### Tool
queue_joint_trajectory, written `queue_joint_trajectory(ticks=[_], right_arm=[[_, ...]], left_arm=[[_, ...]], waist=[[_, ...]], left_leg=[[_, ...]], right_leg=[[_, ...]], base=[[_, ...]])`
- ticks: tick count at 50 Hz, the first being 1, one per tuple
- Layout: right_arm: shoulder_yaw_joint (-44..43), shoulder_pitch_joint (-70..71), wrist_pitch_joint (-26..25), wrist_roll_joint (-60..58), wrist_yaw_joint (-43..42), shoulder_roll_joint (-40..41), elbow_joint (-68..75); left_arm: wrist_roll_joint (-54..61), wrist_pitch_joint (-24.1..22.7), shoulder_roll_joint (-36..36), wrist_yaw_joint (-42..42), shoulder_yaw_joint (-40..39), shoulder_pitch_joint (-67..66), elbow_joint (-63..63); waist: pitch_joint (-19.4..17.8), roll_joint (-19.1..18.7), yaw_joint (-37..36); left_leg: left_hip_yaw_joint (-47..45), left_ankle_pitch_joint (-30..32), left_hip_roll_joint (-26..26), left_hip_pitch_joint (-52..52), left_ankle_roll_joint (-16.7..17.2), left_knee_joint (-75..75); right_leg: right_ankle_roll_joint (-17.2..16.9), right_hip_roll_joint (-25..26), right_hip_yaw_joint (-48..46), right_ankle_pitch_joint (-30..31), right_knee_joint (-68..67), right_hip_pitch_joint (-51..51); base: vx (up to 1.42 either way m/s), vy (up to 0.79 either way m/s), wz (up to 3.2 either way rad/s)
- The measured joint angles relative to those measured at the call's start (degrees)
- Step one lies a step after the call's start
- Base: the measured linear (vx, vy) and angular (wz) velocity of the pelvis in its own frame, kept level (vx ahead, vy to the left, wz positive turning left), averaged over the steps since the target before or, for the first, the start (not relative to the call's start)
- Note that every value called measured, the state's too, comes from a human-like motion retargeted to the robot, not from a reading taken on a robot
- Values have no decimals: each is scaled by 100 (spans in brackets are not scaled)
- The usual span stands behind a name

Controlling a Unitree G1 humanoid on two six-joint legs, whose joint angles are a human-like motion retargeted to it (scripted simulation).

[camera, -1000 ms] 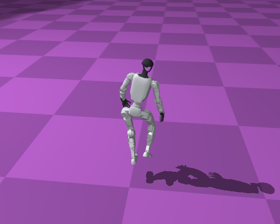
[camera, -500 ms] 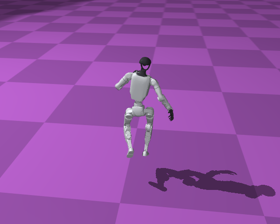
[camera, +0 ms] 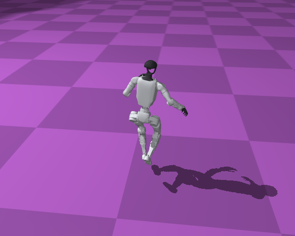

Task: Static pose

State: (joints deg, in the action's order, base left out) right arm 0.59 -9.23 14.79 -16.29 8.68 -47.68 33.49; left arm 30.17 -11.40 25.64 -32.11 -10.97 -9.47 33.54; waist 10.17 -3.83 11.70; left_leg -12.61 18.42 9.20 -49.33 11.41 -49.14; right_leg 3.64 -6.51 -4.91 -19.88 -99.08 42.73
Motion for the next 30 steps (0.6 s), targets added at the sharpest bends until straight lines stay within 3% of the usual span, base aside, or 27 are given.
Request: queue_joint_trajectory(ticks=[2, 5, 7, 13, 15, 19, 21, 23, 25, 27, 30], right_arm=[[-144, -87, -89, 21, 50, -10, 221], [-418, -199, -162, 246, 132, 152, 625], [-583, -287, -229, 401, 263, 398, 939], [-593, -727, -381, 645, 656, 1087, 1562], [-518, -904, -434, 765, 742, 1217, 1683], [-514, -1226, -545, 1124, 1072, 1297, 1903], [-565, -1347, -612, 1254, 1213, 1291, 2027], [-566, -1480, -675, 1256, 1249, 1300, 2125], [-593, -1388, -779, 1251, 1397, 1187, 2379], [-544, -1247, -851, 1140, 1475, 1130, 2568], [-382, -722, -930, 963, 1640, 1026, 2947]], left_arm=[[-66, 30, -61, 34, -15, -63, -121], [-175, -42, -124, 61, 24, 45, -318], [-160, -64, -171, -19, 233, 224, -548], [149, -34, -66, -435, 1046, 340, -795], [414, -17, 71, -626, 1343, 313, -702], [1007, 45, 496, -1035, 1744, 394, -320], [1227, 71, 711, -1140, 1790, 486, -140], [1283, 80, 821, -1193, 1757, 482, 8], [1441, 81, 984, -1184, 1699, 600, 67], [1447, 101, 1027, -1221, 1610, 602, 92], [1337, 206, 948, -1374, 1553, 625, -34]], waist=[[-24, -40, -2], [-202, -134, -67], [-289, -231, -112], [-284, -613, 298], [-302, -813, 372], [-143, -1405, 71], [-51, -1614, -84], [56, -1673, -204], [-50, -1562, -81], [-140, -1471, -97], [-428, -1279, -19]], left_leg=[[61, -864, -64, -24, -501, -518], [88, -2858, -214, -25, -1307, -1454], [94, -3380, -266, 188, -1420, -1682], [5, -3013, -559, 1178, -1223, -1897], [-49, -3116, -933, 1431, -1186, -2197], [-62, -3615, -2076, 1557, -1243, -3127], [15, -3914, -2553, 1511, -1339, -3775], [-13, -4185, -2926, 1435, -1510, -4633], [133, -4137, -3116, 1319, -1715, -5500], [248, -4158, -3463, 1095, -1919, -6428], [711, -3774, -3503, 560, -1911, -7342]], right_leg=[[-62, 42, 65, 374, -600, 217], [-153, 105, 220, 1217, -1240, 722], [-138, 142, 359, 1637, -1068, 960], [-322, 486, 701, 2363, 1194, 1003], [-568, 861, 767, 2660, 2361, 940], [-1368, 1913, 838, 3980, 4786, 842], [-1528, 2210, 799, 4337, 5451, 683], [-1348, 2301, 673, 4135, 5251, 722], [-891, 2052, 460, 3450, 4941, 445], [-295, 1913, 252, 2187, 4461, 309], [360, 1692, 135, 565, 3918, 6]], base=[[55, -4, -63], [59, -1, -63], [65, 0, -26], [74, -6, 45], [77, -12, 14], [74, -13, -61], [70, -12, -47], [67, -13, -7], [63, -16, 66], [57, -20, 46], [50, -21, 38]])
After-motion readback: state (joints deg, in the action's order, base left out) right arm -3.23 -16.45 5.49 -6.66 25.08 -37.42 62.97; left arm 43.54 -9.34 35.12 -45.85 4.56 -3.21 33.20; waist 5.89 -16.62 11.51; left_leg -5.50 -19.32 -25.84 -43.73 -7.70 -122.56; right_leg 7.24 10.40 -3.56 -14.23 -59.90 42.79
